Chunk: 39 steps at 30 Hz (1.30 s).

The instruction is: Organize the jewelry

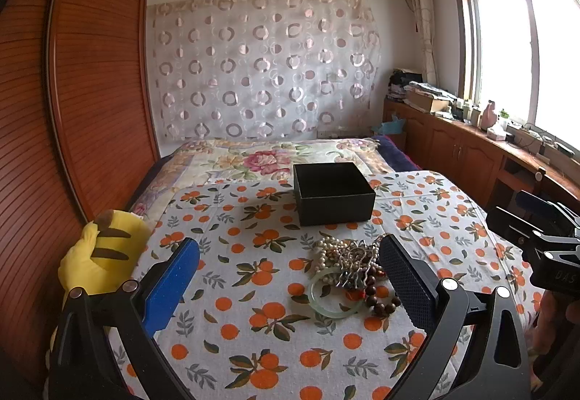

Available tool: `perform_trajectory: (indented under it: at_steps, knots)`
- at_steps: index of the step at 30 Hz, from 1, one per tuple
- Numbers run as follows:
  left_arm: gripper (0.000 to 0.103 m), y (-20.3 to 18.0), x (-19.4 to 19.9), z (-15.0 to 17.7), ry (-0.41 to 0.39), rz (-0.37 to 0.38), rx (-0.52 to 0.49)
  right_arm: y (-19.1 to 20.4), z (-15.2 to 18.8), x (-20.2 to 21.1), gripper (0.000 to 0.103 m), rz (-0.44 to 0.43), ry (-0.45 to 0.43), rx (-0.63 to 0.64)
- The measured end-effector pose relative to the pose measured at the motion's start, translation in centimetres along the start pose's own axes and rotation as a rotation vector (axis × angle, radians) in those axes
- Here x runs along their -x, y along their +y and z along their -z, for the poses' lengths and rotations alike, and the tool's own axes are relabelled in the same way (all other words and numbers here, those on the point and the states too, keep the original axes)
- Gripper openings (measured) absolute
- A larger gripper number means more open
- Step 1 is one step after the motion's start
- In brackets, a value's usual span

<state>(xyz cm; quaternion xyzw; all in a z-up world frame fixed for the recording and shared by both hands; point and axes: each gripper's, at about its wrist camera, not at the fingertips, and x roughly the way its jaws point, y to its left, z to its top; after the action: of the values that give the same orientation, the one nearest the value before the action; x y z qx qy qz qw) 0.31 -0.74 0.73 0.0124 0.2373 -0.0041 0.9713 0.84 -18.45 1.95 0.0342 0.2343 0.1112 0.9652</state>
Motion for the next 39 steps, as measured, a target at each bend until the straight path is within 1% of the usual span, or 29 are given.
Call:
perform_trajectory:
  at_steps: [1, 6, 7, 17, 18, 39]
  knots:
    - [0.096, 0.48, 0.68, 0.18, -0.008, 0.001, -0.001, -0.01, 0.01, -0.03, 0.101, 0.000, 0.001, 0.000]
    - [0.096, 0.29, 0.95, -0.21, -0.010, 0.000, -0.002, 0.03, 0.01, 0.01, 0.101, 0.000, 0.000, 0.000]
    - [0.096, 0.48, 0.68, 0.21, -0.010, 0.001, 0.000, 0.02, 0.00, 0.02, 0.101, -0.002, 0.000, -0.001]
    - [0.096, 0.29, 0.89, -0.26, -0.011, -0.002, 0.000, 0.02, 0.00, 0.06, 0.101, -0.001, -0.001, 0.000]
    - [0.096, 0.51, 0.70, 0.25, -0.012, 0.001, 0.000, 0.03, 0.00, 0.05, 0.101, -0.001, -0.001, 0.000]
    - [0.096, 0.44, 0.98, 0.17, -0.013, 0.001, 0.000, 0.05, -0.14, 0.16, 0.101, -0.001, -0.002, -0.001]
